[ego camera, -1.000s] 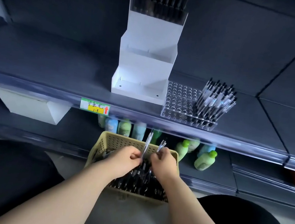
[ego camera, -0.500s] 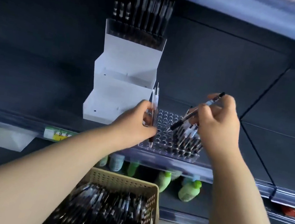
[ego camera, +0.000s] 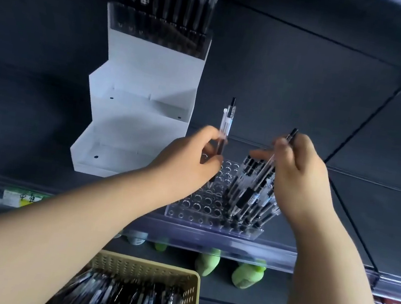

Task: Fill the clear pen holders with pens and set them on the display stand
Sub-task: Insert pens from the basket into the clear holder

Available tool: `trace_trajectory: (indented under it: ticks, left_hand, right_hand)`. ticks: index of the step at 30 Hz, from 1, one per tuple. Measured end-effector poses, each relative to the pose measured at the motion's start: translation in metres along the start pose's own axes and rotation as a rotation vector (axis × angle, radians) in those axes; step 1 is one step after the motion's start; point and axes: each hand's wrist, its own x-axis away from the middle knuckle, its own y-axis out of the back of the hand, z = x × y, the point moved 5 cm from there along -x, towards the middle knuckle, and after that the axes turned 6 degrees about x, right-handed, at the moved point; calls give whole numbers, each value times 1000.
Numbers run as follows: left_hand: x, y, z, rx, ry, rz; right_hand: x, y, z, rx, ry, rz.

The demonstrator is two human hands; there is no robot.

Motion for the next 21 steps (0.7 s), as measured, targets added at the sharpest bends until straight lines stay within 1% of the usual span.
trace_trajectory:
  ticks: [4, 12, 17, 21]
  left_hand:
    - [-5, -4, 2, 82, 15, -27]
    - [-5, -8, 4, 82, 51, -33]
    - [-4, -8, 2, 82, 52, -35]
    - [-1, -10, 2, 68, 41, -26]
  right_hand:
    - [1, -2, -3, 12, -13, 0]
    - [3, 1, -6, 133, 24, -22]
    - [6, 0, 1, 224, 123, -39]
    - [9, 0, 5, 285, 160, -47]
